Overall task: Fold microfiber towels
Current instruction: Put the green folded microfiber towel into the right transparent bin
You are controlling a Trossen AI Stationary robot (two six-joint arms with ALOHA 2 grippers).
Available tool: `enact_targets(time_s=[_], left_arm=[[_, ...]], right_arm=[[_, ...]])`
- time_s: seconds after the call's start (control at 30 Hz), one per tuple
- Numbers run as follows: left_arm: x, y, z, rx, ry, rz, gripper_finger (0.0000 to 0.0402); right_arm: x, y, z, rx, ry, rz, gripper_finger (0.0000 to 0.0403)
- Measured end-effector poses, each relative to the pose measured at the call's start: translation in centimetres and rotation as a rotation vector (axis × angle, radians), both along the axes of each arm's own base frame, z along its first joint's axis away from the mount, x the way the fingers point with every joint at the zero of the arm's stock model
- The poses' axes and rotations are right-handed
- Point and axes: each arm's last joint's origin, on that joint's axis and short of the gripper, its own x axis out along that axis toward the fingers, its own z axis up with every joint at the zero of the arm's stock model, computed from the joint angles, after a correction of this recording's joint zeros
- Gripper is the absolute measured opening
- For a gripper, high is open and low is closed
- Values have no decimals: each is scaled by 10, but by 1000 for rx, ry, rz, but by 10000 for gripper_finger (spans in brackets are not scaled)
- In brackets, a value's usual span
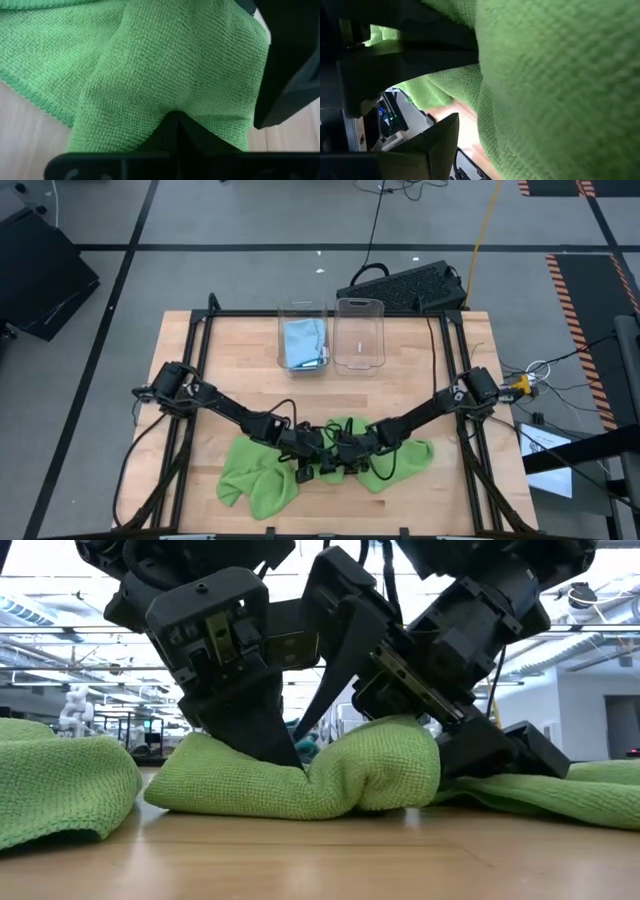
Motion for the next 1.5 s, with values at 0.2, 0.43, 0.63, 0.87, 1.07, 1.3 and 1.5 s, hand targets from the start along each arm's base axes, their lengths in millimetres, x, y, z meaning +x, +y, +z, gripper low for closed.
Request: enact_targets(time_s=[0.2, 0.43, 0.63, 0.87, 1.07, 1.3, 1.5], left_arm=[[0, -1, 0, -4, -3, 2, 3], [0, -1, 2, -11, -12, 5, 13], [0, 5, 11, -74, 2, 23, 8], [-9, 20, 52, -126, -16, 80, 70], [-36, 34, 106, -150, -30, 170, 141], [-76, 43, 157, -170, -98, 444, 184], [-93, 40, 173, -265, -131, 618, 189]], right_arm=[[0, -5, 0, -39, -16, 18, 239], [0, -6, -1, -104, -36, 37, 152], [0, -7, -2, -157, -49, 57, 40], [-1, -11, 7, -193, -77, 61, 27], [-6, -22, 41, -243, -132, 98, 13], [-21, -40, 87, -321, -177, 48, 13], [-41, -58, 125, -427, -206, -28, 13]])
